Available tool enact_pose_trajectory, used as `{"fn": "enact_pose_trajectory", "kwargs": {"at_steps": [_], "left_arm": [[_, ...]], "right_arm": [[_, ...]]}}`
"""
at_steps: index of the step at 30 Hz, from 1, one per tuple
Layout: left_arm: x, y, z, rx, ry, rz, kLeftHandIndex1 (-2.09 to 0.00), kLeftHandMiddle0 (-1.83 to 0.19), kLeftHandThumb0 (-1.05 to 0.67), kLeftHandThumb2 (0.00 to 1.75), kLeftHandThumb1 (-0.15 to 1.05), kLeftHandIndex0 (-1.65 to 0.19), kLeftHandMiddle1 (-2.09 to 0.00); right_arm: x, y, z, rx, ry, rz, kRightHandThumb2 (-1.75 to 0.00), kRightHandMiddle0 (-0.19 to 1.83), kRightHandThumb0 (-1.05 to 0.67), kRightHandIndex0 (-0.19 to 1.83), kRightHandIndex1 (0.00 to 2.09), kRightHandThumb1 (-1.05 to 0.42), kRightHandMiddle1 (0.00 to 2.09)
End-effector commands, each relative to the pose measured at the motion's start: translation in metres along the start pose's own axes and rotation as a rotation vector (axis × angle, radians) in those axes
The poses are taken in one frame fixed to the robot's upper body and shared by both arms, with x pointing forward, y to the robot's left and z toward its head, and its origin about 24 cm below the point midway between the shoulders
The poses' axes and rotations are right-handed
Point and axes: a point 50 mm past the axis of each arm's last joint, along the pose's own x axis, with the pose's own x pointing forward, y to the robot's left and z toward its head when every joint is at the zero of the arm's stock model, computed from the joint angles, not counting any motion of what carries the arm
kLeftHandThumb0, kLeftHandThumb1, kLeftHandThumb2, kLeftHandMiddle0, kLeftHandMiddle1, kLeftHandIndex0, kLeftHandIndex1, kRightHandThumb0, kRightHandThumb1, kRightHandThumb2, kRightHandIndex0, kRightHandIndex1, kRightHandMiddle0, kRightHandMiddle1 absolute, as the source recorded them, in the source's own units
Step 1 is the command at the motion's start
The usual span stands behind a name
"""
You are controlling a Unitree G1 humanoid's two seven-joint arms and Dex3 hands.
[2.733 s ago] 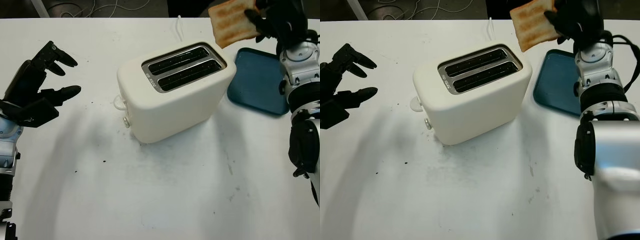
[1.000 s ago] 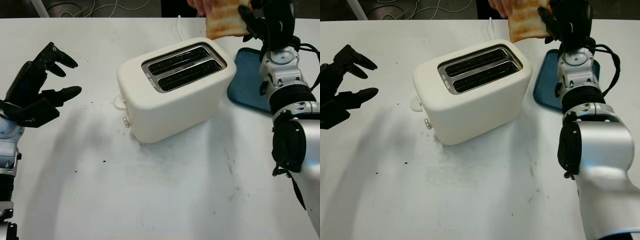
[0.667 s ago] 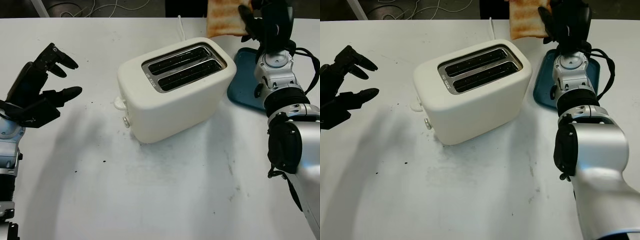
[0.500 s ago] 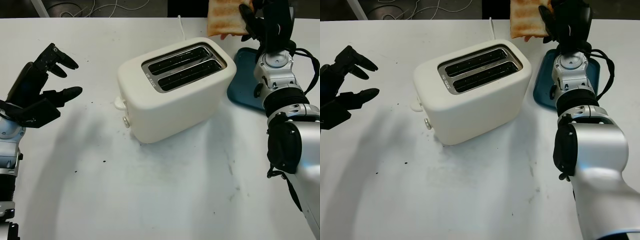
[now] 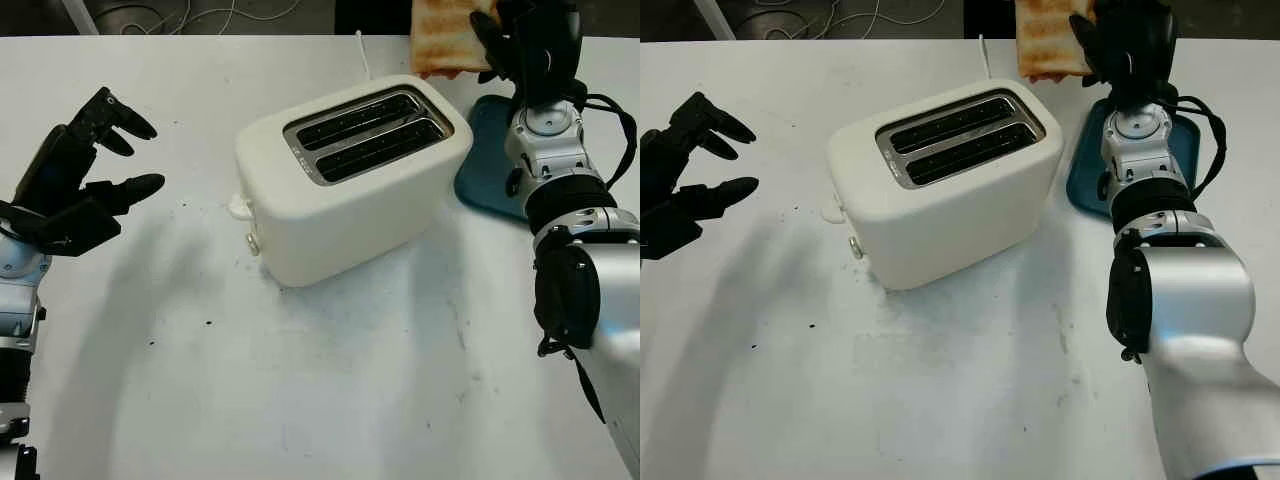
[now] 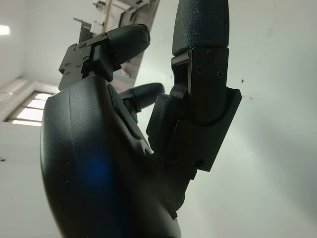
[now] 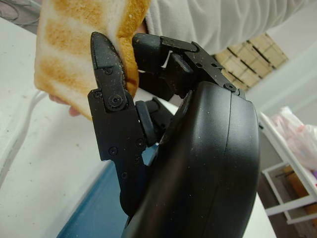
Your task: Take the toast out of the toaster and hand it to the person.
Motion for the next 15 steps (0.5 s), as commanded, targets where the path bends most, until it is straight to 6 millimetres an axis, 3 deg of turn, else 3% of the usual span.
{"fn": "enact_pose_trajectory", "kwargs": {"at_steps": [1, 7, 9, 11, 12, 13, 15], "left_arm": [[-0.0038, -0.0024, -0.0021, -0.01, 0.0, 0.0, -1.6, 0.0, -1.05, 0.38, 0.92, 0.0, -1.75], [-0.004, -0.0024, -0.0014, -0.007, 0.008, 0.0, -1.61, 0.0, -1.05, 0.38, 0.92, 0.0, -1.75], [-0.0041, -0.0023, -0.0013, -0.009, 0.011, 0.0, -1.61, 0.0, -1.05, 0.38, 0.92, 0.0, -1.75], [-0.0041, -0.0021, -0.0013, -0.006, 0.014, 0.0, -1.61, 0.0, -1.05, 0.37, 0.92, 0.0, -1.75], [-0.0041, -0.0021, -0.0014, -0.006, 0.015, 0.0, -1.61, 0.0, -1.05, 0.37, 0.92, 0.0, -1.75], [-0.0041, -0.0021, -0.0015, -0.007, 0.016, -0.001, -1.61, 0.0, -1.05, 0.37, 0.92, 0.0, -1.75], [-0.0042, -0.0022, -0.0018, -0.007, 0.011, 0.001, -1.61, 0.0, -1.05, 0.37, 0.92, 0.0, -1.75]], "right_arm": [[-0.0024, -0.0007, -0.0039, 0.008, -0.012, 0.001, -0.13, 0.8, -0.4, 1.02, 1.75, -0.92, 1.75], [-0.0007, -0.0017, -0.0055, -0.049, 0.021, 0.052, -0.13, 0.77, -0.4, 1.0, 1.75, -0.92, 1.75], [0.0, -0.0025, -0.0063, -0.065, 0.035, 0.094, -0.12, 0.75, -0.46, 1.0, 1.75, -0.92, 1.67], [0.0008, -0.0036, -0.0069, -0.086, 0.051, 0.124, -0.06, 0.83, -0.63, 0.96, 1.75, -0.92, 1.47], [0.001, -0.0042, -0.0072, -0.094, 0.057, 0.134, -0.04, 0.88, -0.7, 0.95, 1.62, -0.92, 1.29], [0.0011, -0.0047, -0.0075, -0.098, 0.058, 0.142, -0.02, 0.93, -0.76, 0.94, 1.37, -0.91, 0.97], [0.0009, -0.0061, -0.0085, -0.069, 0.065, 0.188, -0.01, 0.94, -0.81, 0.85, 1.06, -0.91, 0.6]]}}
